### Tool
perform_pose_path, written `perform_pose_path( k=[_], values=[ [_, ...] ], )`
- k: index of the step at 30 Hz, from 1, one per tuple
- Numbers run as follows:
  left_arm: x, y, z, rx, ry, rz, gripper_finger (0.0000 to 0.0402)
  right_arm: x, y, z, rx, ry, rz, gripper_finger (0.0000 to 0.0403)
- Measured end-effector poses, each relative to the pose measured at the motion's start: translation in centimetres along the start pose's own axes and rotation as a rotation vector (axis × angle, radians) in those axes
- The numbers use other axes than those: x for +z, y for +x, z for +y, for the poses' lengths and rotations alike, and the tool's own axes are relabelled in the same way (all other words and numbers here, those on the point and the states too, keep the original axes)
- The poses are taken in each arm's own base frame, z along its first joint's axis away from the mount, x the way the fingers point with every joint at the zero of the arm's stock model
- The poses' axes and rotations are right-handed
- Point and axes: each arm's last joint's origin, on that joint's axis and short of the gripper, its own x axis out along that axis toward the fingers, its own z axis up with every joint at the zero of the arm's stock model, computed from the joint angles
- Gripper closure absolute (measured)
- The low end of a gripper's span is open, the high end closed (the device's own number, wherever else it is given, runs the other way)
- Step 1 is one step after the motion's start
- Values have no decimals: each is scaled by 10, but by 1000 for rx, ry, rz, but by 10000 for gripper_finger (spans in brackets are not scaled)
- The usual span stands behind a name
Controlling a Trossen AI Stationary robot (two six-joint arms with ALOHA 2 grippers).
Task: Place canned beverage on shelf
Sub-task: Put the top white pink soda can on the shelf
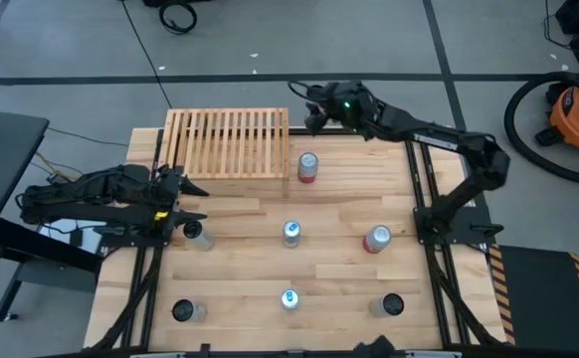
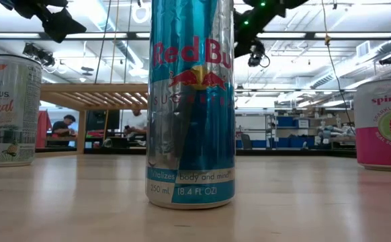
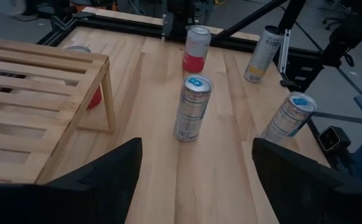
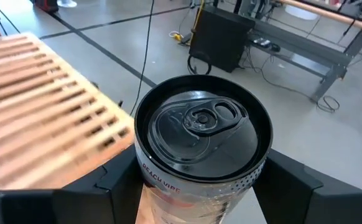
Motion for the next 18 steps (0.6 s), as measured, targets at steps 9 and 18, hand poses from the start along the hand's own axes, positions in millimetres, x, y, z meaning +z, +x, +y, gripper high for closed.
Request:
perform_pose_path(
  k=[9,18],
  values=[
    [0,0,0,0,0,1,88,25,32,18,101,-27,-34,148],
    [0,0,0,0,0,2,88,36,57,32,123,-12,-53,148]
  ],
)
